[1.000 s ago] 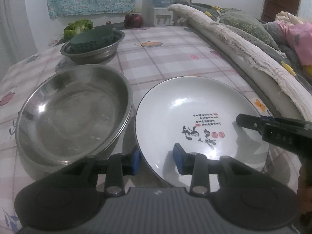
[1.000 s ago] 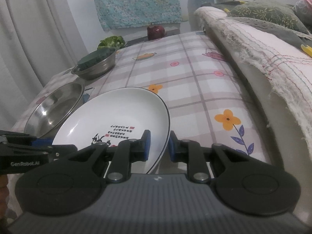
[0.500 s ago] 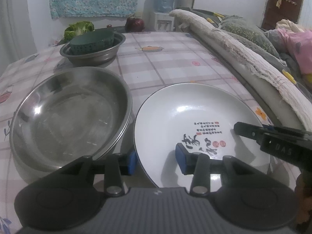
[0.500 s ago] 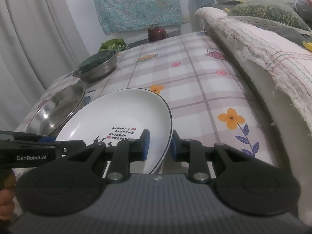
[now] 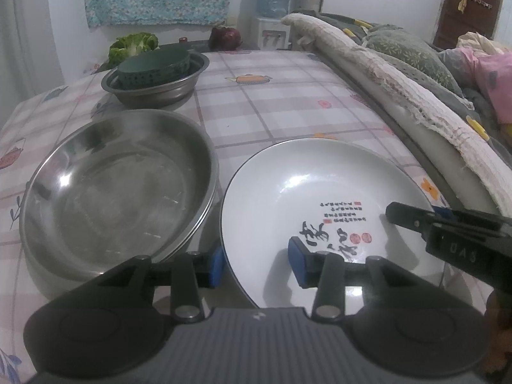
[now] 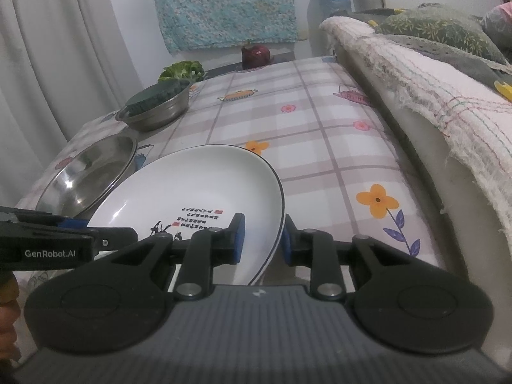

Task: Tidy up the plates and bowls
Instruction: 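Lift the white printed plate off the table with both grippers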

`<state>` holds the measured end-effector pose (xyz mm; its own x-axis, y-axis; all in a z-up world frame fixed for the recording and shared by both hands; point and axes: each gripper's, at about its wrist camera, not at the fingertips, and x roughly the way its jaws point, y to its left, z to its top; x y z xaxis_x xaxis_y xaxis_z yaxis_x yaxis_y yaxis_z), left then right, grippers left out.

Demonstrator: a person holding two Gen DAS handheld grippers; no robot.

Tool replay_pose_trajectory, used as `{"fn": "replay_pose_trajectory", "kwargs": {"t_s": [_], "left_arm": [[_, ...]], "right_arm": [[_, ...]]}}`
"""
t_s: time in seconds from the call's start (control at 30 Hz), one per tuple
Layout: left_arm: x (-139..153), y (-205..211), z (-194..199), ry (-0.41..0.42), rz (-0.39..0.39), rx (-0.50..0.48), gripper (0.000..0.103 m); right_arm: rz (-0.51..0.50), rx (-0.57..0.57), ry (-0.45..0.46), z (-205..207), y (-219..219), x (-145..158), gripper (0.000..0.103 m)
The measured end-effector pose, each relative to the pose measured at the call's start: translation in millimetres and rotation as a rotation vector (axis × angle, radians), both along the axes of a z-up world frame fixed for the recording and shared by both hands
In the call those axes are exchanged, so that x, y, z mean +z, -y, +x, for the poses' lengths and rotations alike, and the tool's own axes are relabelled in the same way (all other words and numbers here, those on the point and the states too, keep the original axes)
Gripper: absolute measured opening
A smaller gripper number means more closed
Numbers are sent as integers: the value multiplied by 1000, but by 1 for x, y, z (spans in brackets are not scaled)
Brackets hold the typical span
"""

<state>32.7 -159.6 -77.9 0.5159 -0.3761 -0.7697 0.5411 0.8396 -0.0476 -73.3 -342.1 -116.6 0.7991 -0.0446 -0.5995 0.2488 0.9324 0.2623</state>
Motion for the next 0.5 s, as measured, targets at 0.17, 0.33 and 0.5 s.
{"fn": "replay_pose_trajectory", "kwargs": {"t_s": [0.17,0.33,0.5], "left_arm": [[2,1,-1,3,-4,-7,42],[5,3,-3,8,-10,-16,42],[8,4,-5,16,-13,-23,42]], "right_arm": [[2,-7,0,-2,2,1,23],[-2,-17,3,-4,4,3,23],[-6,-25,8,-6,7,5,23]]}}
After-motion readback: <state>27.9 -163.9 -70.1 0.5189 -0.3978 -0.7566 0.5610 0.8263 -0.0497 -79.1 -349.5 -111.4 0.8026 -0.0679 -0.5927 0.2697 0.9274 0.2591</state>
